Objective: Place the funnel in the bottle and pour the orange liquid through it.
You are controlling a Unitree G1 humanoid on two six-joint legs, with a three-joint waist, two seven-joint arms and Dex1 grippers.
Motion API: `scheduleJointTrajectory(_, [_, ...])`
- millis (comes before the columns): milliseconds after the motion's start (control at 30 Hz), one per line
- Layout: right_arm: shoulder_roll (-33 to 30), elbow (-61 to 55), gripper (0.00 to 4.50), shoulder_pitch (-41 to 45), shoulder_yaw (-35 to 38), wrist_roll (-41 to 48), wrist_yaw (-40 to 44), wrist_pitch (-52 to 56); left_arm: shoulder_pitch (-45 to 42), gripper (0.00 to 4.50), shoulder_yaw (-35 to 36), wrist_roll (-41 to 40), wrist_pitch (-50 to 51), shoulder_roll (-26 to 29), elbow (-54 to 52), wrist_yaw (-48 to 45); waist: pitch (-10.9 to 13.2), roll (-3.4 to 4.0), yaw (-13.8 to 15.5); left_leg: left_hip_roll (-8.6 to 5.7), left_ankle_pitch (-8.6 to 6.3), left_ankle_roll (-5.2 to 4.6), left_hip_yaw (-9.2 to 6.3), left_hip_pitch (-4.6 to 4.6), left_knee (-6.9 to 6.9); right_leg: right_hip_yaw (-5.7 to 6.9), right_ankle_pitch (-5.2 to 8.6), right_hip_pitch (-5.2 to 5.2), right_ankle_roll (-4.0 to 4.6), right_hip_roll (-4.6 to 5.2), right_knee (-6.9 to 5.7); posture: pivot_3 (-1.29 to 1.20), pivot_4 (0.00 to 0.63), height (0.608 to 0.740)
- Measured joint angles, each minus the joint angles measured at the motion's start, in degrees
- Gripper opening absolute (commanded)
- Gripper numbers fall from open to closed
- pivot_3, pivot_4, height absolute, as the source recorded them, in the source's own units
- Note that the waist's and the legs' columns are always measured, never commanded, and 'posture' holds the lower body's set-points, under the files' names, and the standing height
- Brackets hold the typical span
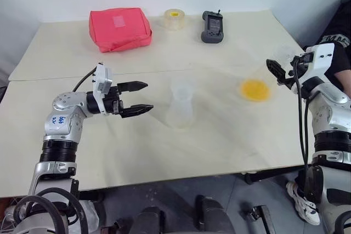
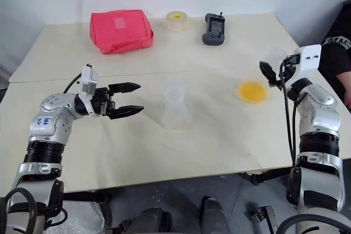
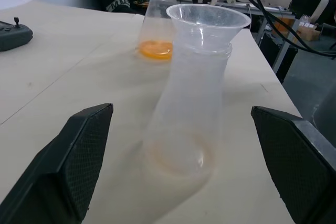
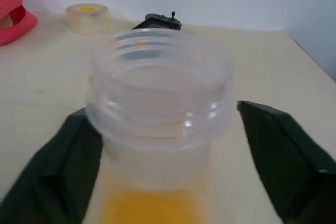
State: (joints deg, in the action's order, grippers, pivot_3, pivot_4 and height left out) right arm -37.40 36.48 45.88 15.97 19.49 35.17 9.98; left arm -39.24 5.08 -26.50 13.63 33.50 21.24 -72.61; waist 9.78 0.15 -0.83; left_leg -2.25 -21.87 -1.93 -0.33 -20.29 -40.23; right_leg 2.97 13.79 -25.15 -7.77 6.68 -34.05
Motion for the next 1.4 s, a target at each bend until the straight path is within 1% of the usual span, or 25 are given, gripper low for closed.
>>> scheduleJointTrajectory(33, [0.05,0.0,2.6,0.0,0.0,-0.07,0.23,0.0,-0.13,4.5,0.0,0.03,-0.14,-0.19,0.09,0.08,0.0,0.0,0.01,0.0,0.0,0.0,0.0,0.0,0.0,0.0,0.0,0.0,0.0,0.0,0.0,0.0,0.15,0.74])
scheduleJointTrajectory(67, [0.13,0.0,2.42,0.0,-0.01,-0.08,0.47,0.02,-0.29,4.5,0.0,0.1,-0.51,-0.46,0.24,0.15,0.0,0.0,0.01,0.0,0.0,0.0,0.0,-0.02,0.0,0.0,0.0,-0.01,0.0,0.01,0.0,0.0,0.15,0.74])
scheduleJointTrajectory(167, [0.43,-0.66,2.42,-0.04,-0.01,-0.06,0.65,0.2,-0.62,4.5,-0.04,0.33,-1.22,-1.04,0.69,0.15,0.0,0.01,-0.1,0.0,0.0,0.0,0.01,-0.03,0.0,0.0,0.0,-0.05,0.0,0.01,-0.01,0.0,0.15,0.74])
scheduleJointTrajectory(267, [0.8,-4.22,2.42,-0.46,-0.01,-0.03,0.44,1.31,-0.74,4.5,-0.31,0.92,-1.96,-1.31,2.07,-0.09,0.02,0.03,-0.37,0.0,0.0,0.02,0.01,-0.07,0.0,0.0,0.0,-0.14,-0.01,0.01,-0.06,0.0,0.15,0.74])
scheduleJointTrajectory(333, [0.98,-9.71,2.42,-1.73,-0.13,-0.04,-0.4,3.06,-1.02,4.5,-0.77,1.29,-2.7,-1.76,2.59,-0.53,0.02,0.03,-0.48,0.0,-0.01,0.04,0.0,-0.1,0.0,0.01,-0.01,-0.21,-0.01,0.01,-0.14,0.0,0.15,0.74])
scheduleJointTrajectory(400, [1.02,-17.67,2.42,-3.76,-1.29,-0.56,-1.81,5.75,-2.02,4.5,-1.41,1.67,-3.59,-1.95,3.87,-1.41,0.02,0.03,-0.57,0.0,-0.01,0.04,0.01,-0.12,0.0,0.02,-0.01,-0.25,-0.01,0.01,-0.16,0.0,0.15,0.74])
scheduleJointTrajectory(500, [1.04,-30.6,2.42,-6.74,-5.05,-2.32,-3.85,10.05,-3.5,4.5,-1.74,2.08,-5.18,-2.02,5.58,-2.71,0.01,0.03,-0.62,0.0,-0.02,0.07,0.01,-0.13,-0.01,0.02,-0.01,-0.29,-0.01,0.0,-0.25,0.0,0.15,0.74])
scheduleJointTrajectory(600, [1.04,-37.27,2.42,-8.17,-6.84,-3.61,-5.93,13.35,-4.08,4.5,-1.74,2.25,-6.39,-2.06,6.93,-3.27,0.02,0.03,-0.61,-0.02,-0.02,0.07,0.04,-0.13,-0.02,0.01,-0.01,-0.29,-0.01,0.01,-0.26,0.0,0.15,0.74])
scheduleJointTrajectory(700, [0.6,-47.54,2.42,-10.05,-11.49,-7.21,-7.76,17.88,-4.31,4.5,-1.58,2.25,-7.83,-2.15,9.09,-3.68,0.02,0.03,-0.58,-0.01,-0.02,0.07,0.04,-0.14,-0.02,0.01,-0.01,-0.34,-0.01,0.0,-0.27,0.0,0.15,0.74])
scheduleJointTrajectory(767, [0.3,-53.29,2.42,-9.92,-14.97,-9.51,-8.26,20.17,-4.31,4.5,-1.05,2.09,-9.03,-2.82,9.62,-3.79,0.02,0.03,-0.57,-0.03,-0.02,0.06,0.06,-0.15,-0.04,0.0,-0.01,-0.35,-0.01,0.0,-0.27,0.0,0.15,0.74])
scheduleJointTrajectory(867, [-1.41,-59.33,2.42,-5.35,-22.48,-15.78,-8.37,22.89,-4.0,4.5,0.66,1.23,-10.5,-3.37,10.12,-4.53,0.02,0.03,-0.6,-0.02,-0.02,0.06,0.06,-0.17,-0.05,0.0,0.0,-0.37,-0.01,-0.01,-0.27,0.0,0.15,0.74])
scheduleJointTrajectory(1000, [-1.7,-60.04,2.42,-0.85,-27.9,-20.68,-7.88,25.78,-3.01,4.5,1.26,0.94,-10.64,-3.39,10.09,-5.49,0.02,0.03,-0.53,-0.04,-0.02,0.06,0.06,-0.17,-0.06,0.01,0.0,-0.37,-0.01,0.0,-0.27,0.0,0.15,0.74])
scheduleJointTrajectory(1067, [-1.82,-59.58,2.42,0.06,-30.94,-23.2,-7.01,25.62,-2.75,4.5,1.31,0.95,-10.64,-3.42,10.15,-5.84,0.02,0.02,-0.38,-0.06,-0.02,0.05,0.05,-0.2,-0.06,0.02,0.0,-0.37,-0.01,0.0,-0.26,0.0,0.15,0.74])
scheduleJointTrajectory(1233, [-4.03,-58.16,2.42,0.08,-36.63,-31.01,-4.8,18.06,-2.78,4.5,1.36,0.95,-10.63,-3.48,10.15,-6.11,0.02,0.02,-0.44,-0.08,-0.04,0.03,0.06,-0.21,-0.04,0.04,-0.01,-0.38,-0.01,0.0,-0.24,0.0,0.15,0.74])
scheduleJointTrajectory(1400, [-4.52,-55.02,2.42,0.08,-37.56,-36.84,-4.55,10.15,-2.78,4.5,1.36,0.95,-10.45,-3.51,10.06,-6.39,0.02,0.02,-0.71,-0.06,-0.04,0.03,0.08,-0.2,-0.03,0.06,-0.01,-0.38,-0.01,-0.02,-0.23,0.0,0.15,0.74])
